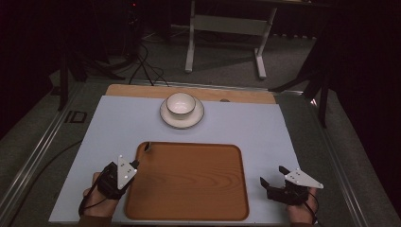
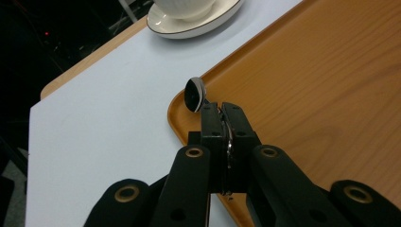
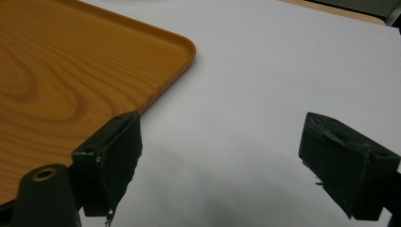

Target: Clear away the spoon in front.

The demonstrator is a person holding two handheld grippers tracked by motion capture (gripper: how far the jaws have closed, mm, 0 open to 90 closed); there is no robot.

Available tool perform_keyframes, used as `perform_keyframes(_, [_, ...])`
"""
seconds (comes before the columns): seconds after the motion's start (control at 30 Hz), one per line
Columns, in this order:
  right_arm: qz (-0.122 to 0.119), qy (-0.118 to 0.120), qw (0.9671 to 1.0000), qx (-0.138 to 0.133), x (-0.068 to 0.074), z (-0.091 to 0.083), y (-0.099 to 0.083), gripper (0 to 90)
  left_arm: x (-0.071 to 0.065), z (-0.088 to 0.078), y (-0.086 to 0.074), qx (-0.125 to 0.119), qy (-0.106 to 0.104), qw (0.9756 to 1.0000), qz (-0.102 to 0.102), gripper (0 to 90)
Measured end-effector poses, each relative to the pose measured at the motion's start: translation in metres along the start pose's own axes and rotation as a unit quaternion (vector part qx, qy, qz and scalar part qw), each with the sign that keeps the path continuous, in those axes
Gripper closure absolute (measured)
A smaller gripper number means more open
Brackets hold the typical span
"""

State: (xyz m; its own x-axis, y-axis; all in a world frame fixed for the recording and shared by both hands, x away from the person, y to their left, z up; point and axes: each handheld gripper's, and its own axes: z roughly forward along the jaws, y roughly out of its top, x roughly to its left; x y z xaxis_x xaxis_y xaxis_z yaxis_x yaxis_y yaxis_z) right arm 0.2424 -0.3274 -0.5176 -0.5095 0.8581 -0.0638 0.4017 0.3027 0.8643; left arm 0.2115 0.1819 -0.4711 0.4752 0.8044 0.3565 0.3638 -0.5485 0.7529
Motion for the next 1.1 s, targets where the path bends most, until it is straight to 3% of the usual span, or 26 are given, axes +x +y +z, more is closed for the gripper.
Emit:
perform_keyframes(0.53, [-0.001,0.0,1.0,0.001,0.0,0.0,0.0,13.9,-0.001,0.002,-0.008,0.018,0.008,0.9997,0.015,88.4])
perform_keyframes(0.7, [-0.002,0.0,1.0,0.001,-0.001,0.0,0.0,13.9,-0.005,0.007,-0.008,0.03,0.01,0.9989,0.035,87.4])
perform_keyframes(1.1, [-0.003,0.001,1.0,0.003,0.0,0.0,0.0,13.9,-0.01,0.009,-0.012,0.034,0.005,0.999,0.028,80.3])
